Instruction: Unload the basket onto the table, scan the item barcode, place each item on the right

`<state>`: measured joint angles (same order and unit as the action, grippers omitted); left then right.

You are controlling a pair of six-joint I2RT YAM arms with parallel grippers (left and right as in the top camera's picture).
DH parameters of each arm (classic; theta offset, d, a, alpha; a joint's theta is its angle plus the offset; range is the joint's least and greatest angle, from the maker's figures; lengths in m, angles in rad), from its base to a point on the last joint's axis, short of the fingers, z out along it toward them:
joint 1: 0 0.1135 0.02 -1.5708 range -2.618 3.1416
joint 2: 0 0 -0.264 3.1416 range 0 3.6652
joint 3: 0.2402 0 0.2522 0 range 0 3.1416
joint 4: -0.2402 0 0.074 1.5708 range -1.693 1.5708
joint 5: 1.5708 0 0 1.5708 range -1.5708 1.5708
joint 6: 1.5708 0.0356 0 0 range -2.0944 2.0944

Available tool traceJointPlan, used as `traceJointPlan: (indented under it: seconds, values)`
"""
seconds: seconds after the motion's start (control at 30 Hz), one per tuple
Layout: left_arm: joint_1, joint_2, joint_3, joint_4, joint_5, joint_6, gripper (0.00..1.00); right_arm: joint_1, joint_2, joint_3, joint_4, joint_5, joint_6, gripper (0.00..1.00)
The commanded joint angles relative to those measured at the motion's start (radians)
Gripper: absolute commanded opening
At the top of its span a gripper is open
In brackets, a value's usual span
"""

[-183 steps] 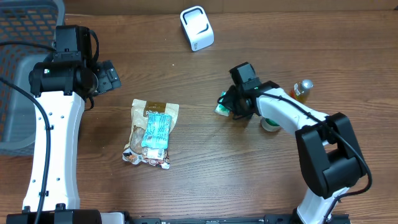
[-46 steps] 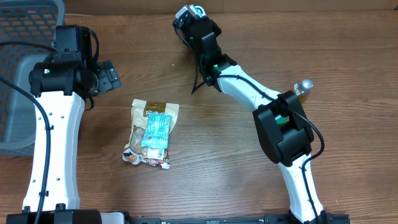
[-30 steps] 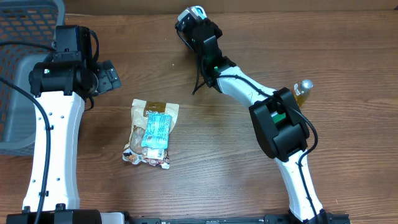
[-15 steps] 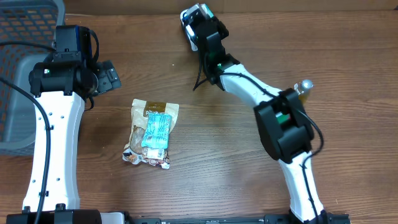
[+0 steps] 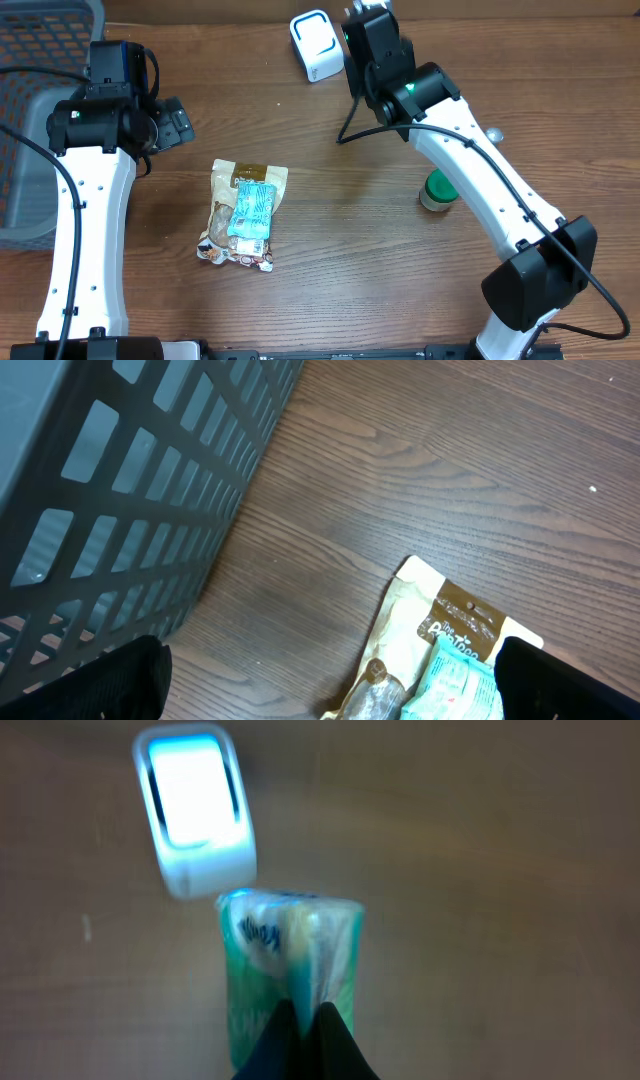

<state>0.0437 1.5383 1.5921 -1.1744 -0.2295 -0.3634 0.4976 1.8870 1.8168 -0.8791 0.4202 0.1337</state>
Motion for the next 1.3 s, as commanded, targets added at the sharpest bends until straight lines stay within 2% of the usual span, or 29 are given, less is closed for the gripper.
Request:
traceJointPlan:
  seconds: [0.0,0.13,0.4,0.57,0.87,1.17,1.27]
  values:
    - [0.002,-0.005,0.009,0.003,-0.013,0.012,1.0,-0.036,0.032,-0.035,-0.166,-0.103,0.256,0.04]
    - [0.002,-0.005,0.009,0.003,-0.013,0.012,0.99,-0.066,0.051,-0.112,-0.268,-0.112,0.349,0.04]
    - [0.002,-0.005,0.009,0.003,-0.013,0.012,0.99,-0.12,0.053,-0.327,-0.148,-0.101,0.361,0.04]
    - [0.002,-0.005,0.009,0.003,-0.013,0.012,1.0,-0.159,0.053,-0.396,-0.185,-0.1,0.368,0.04]
    - [0.002,-0.005,0.009,0.003,-0.013,0.012,1.0,-0.216,0.053,-0.412,-0.356,-0.107,0.391,0.04]
    - [0.002,-0.005,0.009,0.003,-0.013,0.012,1.0,-0.217,0.053,-0.412,-0.32,-0.179,0.39,0.04]
    - [0.002,-0.005,0.009,0.003,-0.013,0.012,1.0,-0.217,0.053,-0.412,-0.307,-0.175,0.388,0.1]
